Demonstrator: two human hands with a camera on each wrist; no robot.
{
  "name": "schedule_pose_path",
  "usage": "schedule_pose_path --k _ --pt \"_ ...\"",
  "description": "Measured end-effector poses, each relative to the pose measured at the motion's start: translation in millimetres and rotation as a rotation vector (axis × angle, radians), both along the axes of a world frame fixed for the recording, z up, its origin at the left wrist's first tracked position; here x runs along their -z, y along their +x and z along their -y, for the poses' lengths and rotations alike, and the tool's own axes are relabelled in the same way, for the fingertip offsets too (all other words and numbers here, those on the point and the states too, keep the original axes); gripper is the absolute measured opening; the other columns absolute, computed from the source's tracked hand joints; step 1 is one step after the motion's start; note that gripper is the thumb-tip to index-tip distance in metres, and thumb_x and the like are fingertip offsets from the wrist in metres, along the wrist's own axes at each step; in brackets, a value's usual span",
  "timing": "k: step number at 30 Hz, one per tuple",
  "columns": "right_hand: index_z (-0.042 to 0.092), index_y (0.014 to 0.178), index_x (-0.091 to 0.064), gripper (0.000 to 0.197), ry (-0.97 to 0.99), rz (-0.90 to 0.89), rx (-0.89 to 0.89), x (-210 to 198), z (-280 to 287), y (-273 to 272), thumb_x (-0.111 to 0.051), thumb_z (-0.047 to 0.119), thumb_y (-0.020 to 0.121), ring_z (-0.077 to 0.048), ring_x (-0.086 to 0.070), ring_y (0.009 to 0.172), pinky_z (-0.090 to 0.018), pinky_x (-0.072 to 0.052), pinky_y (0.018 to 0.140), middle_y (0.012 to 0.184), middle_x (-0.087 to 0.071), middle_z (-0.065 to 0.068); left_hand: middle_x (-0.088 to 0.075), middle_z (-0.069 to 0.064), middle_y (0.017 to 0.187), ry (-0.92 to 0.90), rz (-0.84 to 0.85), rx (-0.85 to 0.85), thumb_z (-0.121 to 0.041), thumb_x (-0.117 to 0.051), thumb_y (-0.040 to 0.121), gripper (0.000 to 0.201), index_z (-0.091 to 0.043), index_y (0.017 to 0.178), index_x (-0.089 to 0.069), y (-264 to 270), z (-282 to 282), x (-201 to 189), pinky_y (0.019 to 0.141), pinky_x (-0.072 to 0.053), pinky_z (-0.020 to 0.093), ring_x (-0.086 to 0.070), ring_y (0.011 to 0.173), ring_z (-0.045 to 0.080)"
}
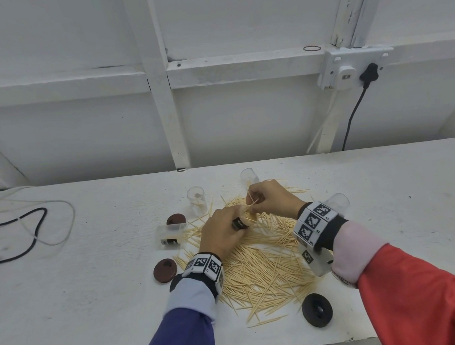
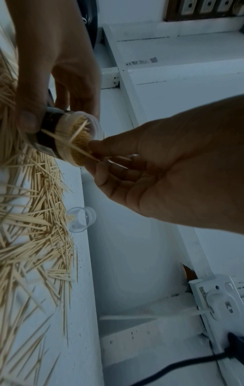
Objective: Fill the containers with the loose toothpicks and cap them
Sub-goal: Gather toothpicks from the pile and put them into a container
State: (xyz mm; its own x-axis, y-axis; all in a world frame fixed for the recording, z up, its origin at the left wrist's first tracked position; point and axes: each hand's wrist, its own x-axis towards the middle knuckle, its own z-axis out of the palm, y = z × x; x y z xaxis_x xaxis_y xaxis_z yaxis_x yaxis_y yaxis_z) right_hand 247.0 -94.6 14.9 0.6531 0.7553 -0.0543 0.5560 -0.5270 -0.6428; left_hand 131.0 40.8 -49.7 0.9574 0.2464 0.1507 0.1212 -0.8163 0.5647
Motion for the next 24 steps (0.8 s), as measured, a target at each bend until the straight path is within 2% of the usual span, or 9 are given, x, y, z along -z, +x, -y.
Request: schedule_pose_path --k 3,6,8,13,18,21,24 --pt "0.013 0.083 -0.067 0.012 -0.018 -0.010 -0.020 0.7 -1.5 -1.3 -0.075 0.005 0.079 -0.010 -0.056 0.064 -0.016 -0.045 0.055 0.079 -0.067 -0.008 -0.063 -0.003 0.116 0.008 -0.016 -0.013 -0.038 -0.069 0.083 0.047 -0.024 0.127 -0.056 -0.5 -0.9 0.7 0.080 -0.044 0.033 -0.053 0.109 0.018" --pt "0.010 0.089 -0.069 0.014 -0.009 -0.050 -0.015 0.2 -0.1 -0.3 -0.078 0.007 0.079 -0.005 -0.057 0.059 -0.009 -0.041 0.050 0.072 -0.065 0.000 -0.063 -0.004 0.114 -0.003 0.007 -0.029 -0.038 -0.070 0.083 0.045 -0.026 0.124 -0.057 -1.2 0.0 -1.0 0.078 -0.043 0.032 -0.054 0.107 0.017" --pt "0.011 0.091 -0.068 0.018 0.015 -0.080 0.004 0.0 1.6 1.2 -0.079 0.006 0.077 -0.007 -0.060 0.059 -0.009 -0.041 0.050 0.072 -0.066 0.000 -0.064 -0.004 0.114 -0.008 0.024 -0.045 -0.038 -0.071 0.082 0.047 -0.026 0.126 -0.057 -1.9 0.8 -2.2 0.079 -0.043 0.031 -0.055 0.107 0.017" --pt "0.012 0.084 -0.066 0.018 0.050 -0.076 0.016 0.8 6.2 3.5 -0.081 0.009 0.076 -0.010 -0.063 0.053 -0.016 -0.048 0.054 0.070 -0.069 -0.003 -0.063 -0.005 0.117 -0.008 0.032 -0.084 -0.040 -0.071 0.082 0.052 -0.026 0.129 -0.055 -2.6 0.9 -1.8 0.080 -0.044 0.031 -0.055 0.109 0.016" --pt "0.010 0.082 -0.068 0.016 0.036 -0.063 0.023 1.6 8.3 4.1 -0.082 0.010 0.075 -0.009 -0.061 0.050 -0.015 -0.046 0.053 0.065 -0.066 0.001 -0.062 -0.006 0.117 -0.001 0.024 -0.103 -0.044 -0.071 0.082 0.052 -0.026 0.128 -0.054 -1.8 1.1 -2.3 0.081 -0.043 0.031 -0.054 0.110 0.016" --pt "0.014 0.080 -0.067 0.016 0.034 -0.040 0.020 1.5 8.6 4.3 -0.082 0.012 0.075 -0.012 -0.062 0.054 -0.018 -0.049 0.055 0.068 -0.066 0.001 -0.062 -0.005 0.117 0.007 0.010 -0.108 -0.046 -0.070 0.082 0.054 -0.026 0.129 -0.054 -1.4 0.3 -1.3 0.082 -0.045 0.033 -0.054 0.110 0.016" --pt "0.020 0.078 -0.068 0.014 0.001 0.021 0.031 2.3 7.7 4.0 -0.082 0.017 0.076 -0.013 -0.061 0.063 -0.027 -0.052 0.064 0.071 -0.064 0.003 -0.062 -0.006 0.116 0.004 0.014 -0.127 -0.049 -0.070 0.082 0.055 -0.025 0.129 -0.054 -1.3 -0.2 -1.2 0.082 -0.045 0.032 -0.054 0.109 0.015"
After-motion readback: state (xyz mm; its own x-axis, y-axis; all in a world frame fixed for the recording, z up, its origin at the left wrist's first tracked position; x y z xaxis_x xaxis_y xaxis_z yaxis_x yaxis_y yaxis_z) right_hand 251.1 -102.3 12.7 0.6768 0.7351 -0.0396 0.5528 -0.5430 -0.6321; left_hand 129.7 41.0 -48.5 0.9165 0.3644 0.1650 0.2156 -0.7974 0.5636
